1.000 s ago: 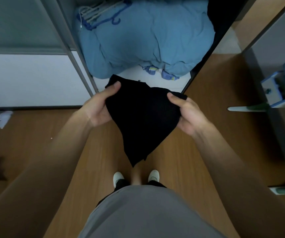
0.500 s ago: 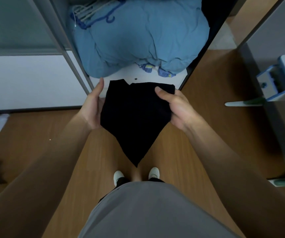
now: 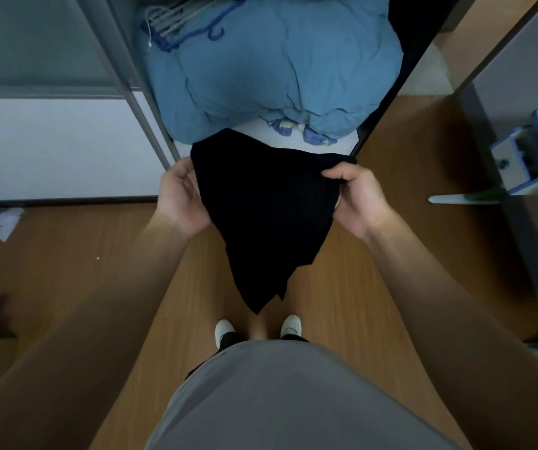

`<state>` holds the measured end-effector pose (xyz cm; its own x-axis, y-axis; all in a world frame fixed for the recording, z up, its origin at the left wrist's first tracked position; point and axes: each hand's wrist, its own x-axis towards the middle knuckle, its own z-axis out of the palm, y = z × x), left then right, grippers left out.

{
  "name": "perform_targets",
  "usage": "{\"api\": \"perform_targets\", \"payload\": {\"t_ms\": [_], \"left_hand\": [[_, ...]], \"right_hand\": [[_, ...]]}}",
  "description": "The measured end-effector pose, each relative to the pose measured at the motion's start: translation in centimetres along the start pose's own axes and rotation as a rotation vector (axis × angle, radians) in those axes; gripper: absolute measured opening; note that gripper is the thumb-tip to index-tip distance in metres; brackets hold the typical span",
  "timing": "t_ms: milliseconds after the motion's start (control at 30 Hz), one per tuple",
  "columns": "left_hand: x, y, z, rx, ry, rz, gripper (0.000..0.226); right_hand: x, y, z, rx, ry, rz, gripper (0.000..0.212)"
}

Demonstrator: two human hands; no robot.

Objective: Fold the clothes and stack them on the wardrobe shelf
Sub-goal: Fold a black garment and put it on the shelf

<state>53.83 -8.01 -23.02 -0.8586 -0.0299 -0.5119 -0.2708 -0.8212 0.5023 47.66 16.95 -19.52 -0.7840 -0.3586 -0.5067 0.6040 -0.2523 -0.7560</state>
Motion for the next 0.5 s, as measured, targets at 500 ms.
{"api": "perform_targets", "payload": {"t_ms": [500], "left_hand": [[1.5,2.5,4.9,0.716,0.056,0.119,0.058]], "right_hand": [[1.5,1.8,-1.5,-0.348,0.106,-0.088,0.021]]}}
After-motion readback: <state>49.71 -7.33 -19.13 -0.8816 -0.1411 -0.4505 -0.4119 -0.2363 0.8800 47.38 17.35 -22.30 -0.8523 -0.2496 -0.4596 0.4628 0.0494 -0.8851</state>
